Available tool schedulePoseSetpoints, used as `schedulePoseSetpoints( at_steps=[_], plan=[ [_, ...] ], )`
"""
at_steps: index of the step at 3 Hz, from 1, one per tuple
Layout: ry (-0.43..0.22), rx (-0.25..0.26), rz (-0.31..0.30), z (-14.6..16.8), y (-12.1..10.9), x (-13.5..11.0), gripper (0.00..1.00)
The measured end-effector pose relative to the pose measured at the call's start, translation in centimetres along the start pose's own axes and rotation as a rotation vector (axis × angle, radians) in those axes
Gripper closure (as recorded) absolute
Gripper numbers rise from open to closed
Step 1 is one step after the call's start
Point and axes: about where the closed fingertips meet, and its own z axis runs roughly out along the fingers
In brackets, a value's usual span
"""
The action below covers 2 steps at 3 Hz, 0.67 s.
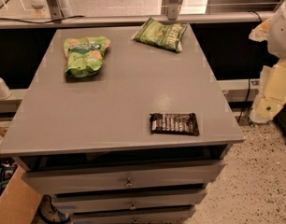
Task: Move green rice chip bag near rxbar chocolate
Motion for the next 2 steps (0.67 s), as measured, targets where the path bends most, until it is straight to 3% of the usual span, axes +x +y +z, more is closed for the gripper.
schedulePoseSetpoints(
  at_steps=[1, 2],
  plan=[
    [0.000, 0.000, 0.000, 0.0, 0.0, 0.0, 0.00],
    [-0.061, -0.001, -0.036, 0.5, -1.3, -1.8, 0.00]
  ],
)
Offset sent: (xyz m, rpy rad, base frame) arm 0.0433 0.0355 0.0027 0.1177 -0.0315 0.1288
